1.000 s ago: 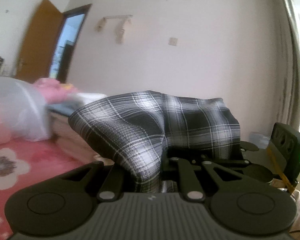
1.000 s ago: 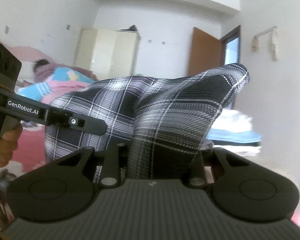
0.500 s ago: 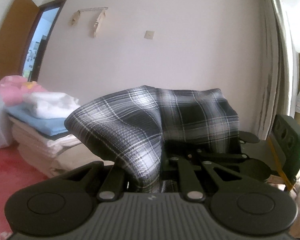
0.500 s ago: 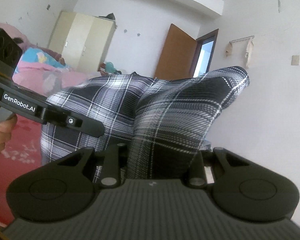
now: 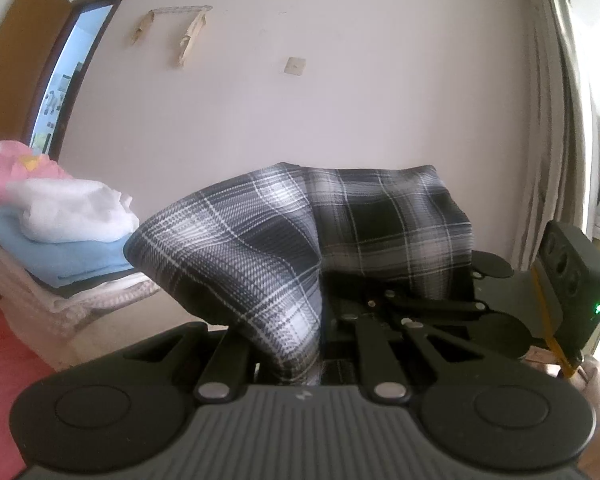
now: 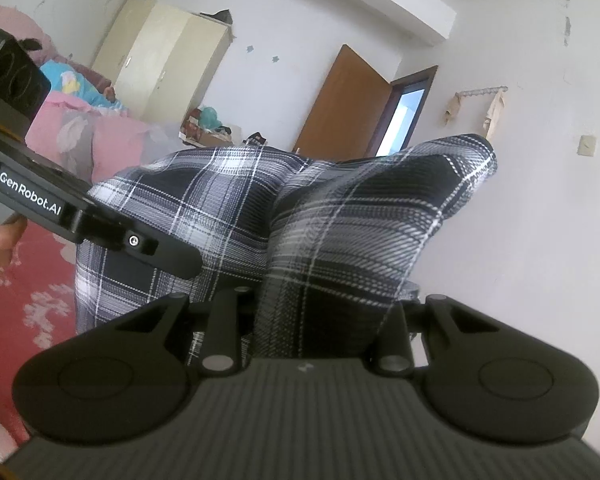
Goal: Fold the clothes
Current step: 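Carry the plaid bundle with both grippers toward the stack of folded clothes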
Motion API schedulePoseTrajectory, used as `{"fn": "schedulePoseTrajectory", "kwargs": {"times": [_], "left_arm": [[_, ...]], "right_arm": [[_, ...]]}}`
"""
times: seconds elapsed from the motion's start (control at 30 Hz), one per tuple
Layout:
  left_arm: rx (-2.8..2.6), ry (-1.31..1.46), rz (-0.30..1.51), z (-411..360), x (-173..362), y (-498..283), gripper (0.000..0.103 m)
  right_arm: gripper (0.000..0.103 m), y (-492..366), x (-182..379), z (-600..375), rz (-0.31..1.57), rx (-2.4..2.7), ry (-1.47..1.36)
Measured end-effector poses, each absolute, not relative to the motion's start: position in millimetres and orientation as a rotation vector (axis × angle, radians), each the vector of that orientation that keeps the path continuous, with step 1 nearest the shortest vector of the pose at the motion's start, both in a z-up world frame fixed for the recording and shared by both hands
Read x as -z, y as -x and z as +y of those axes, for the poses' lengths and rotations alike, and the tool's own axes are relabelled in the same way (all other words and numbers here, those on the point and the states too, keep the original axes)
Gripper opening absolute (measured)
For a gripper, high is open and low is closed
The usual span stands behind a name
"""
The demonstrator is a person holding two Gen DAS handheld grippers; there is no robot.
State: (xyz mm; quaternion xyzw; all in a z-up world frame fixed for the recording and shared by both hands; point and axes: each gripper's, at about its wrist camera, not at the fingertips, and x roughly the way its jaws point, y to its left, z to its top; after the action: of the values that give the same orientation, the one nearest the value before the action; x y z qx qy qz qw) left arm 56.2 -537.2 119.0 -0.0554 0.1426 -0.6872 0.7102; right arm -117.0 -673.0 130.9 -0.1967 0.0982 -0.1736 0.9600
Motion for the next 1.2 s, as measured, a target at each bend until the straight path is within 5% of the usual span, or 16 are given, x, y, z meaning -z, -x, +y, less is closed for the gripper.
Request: {"fn": "schedulePoseTrajectory", "kwargs": {"times": [0.67,1.2], "left_arm": [[1.458,0.125,0.38,-587,-83,-114,0.012],[1.377,0.22,0.587,-615,-33,-193,0.012]], "right_arm": [[0.027,43,-114,-760,0.271,0.23,0.353],[0.027,-30,-83,-854,0.389,0.036,-0.006]]}}
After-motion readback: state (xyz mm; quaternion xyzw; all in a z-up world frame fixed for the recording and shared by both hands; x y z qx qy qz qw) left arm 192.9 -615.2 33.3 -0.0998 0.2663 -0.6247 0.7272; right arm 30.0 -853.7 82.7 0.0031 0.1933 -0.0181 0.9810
